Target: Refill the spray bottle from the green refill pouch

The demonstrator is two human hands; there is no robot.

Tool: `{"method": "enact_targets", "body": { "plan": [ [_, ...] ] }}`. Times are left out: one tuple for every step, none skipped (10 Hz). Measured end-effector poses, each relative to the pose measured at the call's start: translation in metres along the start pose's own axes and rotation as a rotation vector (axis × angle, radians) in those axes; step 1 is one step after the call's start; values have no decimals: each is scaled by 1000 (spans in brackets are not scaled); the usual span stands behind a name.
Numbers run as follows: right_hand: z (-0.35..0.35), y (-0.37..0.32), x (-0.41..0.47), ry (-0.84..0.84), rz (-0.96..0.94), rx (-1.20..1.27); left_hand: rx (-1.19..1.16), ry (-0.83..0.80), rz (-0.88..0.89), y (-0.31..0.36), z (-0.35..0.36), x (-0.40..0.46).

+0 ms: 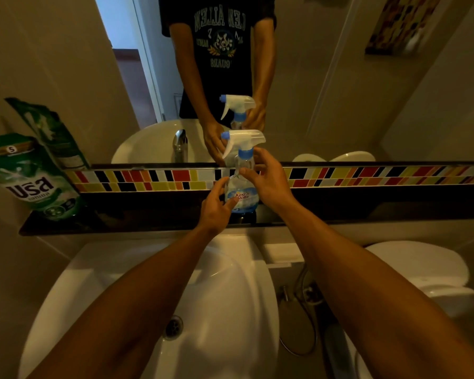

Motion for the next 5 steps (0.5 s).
{"method": "enact_targets", "body": {
  "plan": [
    [0, 3, -1, 14, 12, 3, 23, 7, 24, -1, 0, 0],
    [-1, 6, -2, 18, 32, 12, 16, 8, 34, -3, 0, 2],
    [-1, 7, -6, 31, 57, 9, 39, 4, 32, 1, -1, -1],
    [0, 14, -6, 47, 99, 1, 33, -2, 22, 0, -2, 1],
    [-1, 11, -12, 47, 91, 38, 22, -23, 1, 10, -2, -3]
  ]
}}
Point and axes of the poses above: each hand's wrist, its own x-axis towards the middle knuckle, its own z-axis out of the palm, y = z × x, the point moved 2 cm from there along x, towards the middle knuckle, and after that the axes turned 14 degrees about y, right-handed, at the moved point
